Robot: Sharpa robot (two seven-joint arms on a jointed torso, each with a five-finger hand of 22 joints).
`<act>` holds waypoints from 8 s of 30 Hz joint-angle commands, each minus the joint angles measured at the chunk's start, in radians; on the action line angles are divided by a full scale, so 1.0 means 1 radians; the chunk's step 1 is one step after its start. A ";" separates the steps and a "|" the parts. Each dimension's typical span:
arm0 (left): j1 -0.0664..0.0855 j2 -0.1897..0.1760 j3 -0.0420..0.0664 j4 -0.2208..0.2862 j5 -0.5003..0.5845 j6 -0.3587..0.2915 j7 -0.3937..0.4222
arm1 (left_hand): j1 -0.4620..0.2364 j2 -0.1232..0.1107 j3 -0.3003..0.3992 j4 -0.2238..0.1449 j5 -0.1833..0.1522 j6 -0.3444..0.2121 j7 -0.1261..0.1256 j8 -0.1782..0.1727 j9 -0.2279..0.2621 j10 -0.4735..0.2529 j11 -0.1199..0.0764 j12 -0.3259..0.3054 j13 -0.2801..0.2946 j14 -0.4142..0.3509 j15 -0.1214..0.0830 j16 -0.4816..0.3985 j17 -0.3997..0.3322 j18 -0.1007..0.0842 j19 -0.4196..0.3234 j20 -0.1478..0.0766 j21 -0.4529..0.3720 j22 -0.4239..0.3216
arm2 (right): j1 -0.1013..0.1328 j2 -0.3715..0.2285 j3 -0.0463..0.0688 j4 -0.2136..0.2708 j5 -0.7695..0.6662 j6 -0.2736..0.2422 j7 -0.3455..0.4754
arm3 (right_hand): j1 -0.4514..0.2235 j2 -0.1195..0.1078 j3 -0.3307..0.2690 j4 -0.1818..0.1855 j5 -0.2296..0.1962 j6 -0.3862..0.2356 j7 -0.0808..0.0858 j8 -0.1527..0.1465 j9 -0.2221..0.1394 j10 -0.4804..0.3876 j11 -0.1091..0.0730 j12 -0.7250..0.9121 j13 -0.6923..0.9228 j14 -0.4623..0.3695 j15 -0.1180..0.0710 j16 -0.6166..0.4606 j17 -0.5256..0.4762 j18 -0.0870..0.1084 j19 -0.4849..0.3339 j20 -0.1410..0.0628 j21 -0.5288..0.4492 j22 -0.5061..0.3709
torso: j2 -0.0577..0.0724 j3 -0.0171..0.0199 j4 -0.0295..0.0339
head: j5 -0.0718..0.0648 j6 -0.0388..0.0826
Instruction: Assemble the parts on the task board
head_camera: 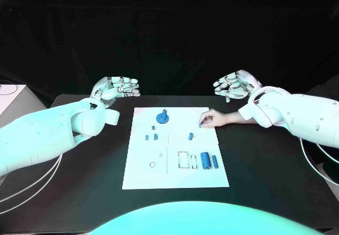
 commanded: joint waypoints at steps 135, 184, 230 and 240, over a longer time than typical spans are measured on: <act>0.004 -0.137 0.016 0.224 0.002 0.024 0.004 | 0.006 0.004 -0.013 -0.003 0.004 -0.008 0.008 0.009 -0.004 -0.001 0.004 0.006 0.000 -0.010 0.003 0.019 0.009 0.010 0.006 -0.004 0.008 0.005 | -0.060 0.069 -0.007 0.201 -0.980 0.166 -0.483 | -0.020 0.013 0.055 0.025 -0.012 0.076 -0.023 0.033 0.023 0.034 -0.019 0.018 0.008 0.022 -0.014 0.080 0.097 -0.016 0.089 -0.009 0.086 0.109 | 0.068 0.0047 -0.0046 | 0.002 0.000; 0.004 -0.127 0.016 0.185 0.002 0.024 0.003 | 0.008 0.005 -0.013 -0.005 0.004 -0.011 0.008 0.012 -0.005 -0.003 0.005 0.007 0.000 -0.014 0.003 0.025 0.012 0.010 0.006 -0.004 0.009 0.006 | -0.037 -0.020 -0.001 0.412 -0.860 -0.039 -0.499 | -0.021 0.061 0.089 0.014 0.029 0.091 -0.033 0.063 0.054 0.068 -0.030 0.015 0.010 0.037 -0.024 0.117 0.159 -0.032 0.130 -0.020 0.172 0.201 | 0.055 0.0016 -0.0123 | 0.022 0.000; 0.003 -0.086 0.016 0.151 0.002 0.038 0.000 | 0.007 0.006 -0.015 -0.005 0.004 -0.013 0.008 0.015 -0.006 -0.004 0.005 0.008 0.000 -0.017 0.003 0.030 0.015 0.010 0.005 -0.004 0.010 0.006 | -0.146 0.201 -0.035 0.439 -1.022 0.015 -0.501 | -0.022 0.060 0.093 0.011 0.027 0.089 -0.032 0.064 0.056 0.068 -0.030 0.013 0.009 0.036 -0.024 0.117 0.156 -0.031 0.127 -0.020 0.167 0.196 | 0.038 -0.0006 -0.0091 | 0.103 0.000; 0.003 -0.086 0.016 0.152 0.002 0.041 0.000 | 0.003 0.006 -0.016 -0.003 0.004 -0.014 0.009 0.016 -0.007 -0.005 0.006 0.009 0.000 -0.019 0.004 0.032 0.016 0.010 0.005 -0.004 0.010 0.007 | -0.153 0.213 -0.037 0.429 -1.028 0.027 -0.515 | -0.022 0.060 0.093 0.010 0.027 0.089 -0.032 0.065 0.056 0.068 -0.030 0.012 0.009 0.036 -0.024 0.117 0.155 -0.031 0.127 -0.020 0.167 0.196 | 0.038 -0.0010 -0.0086 | 0.101 0.000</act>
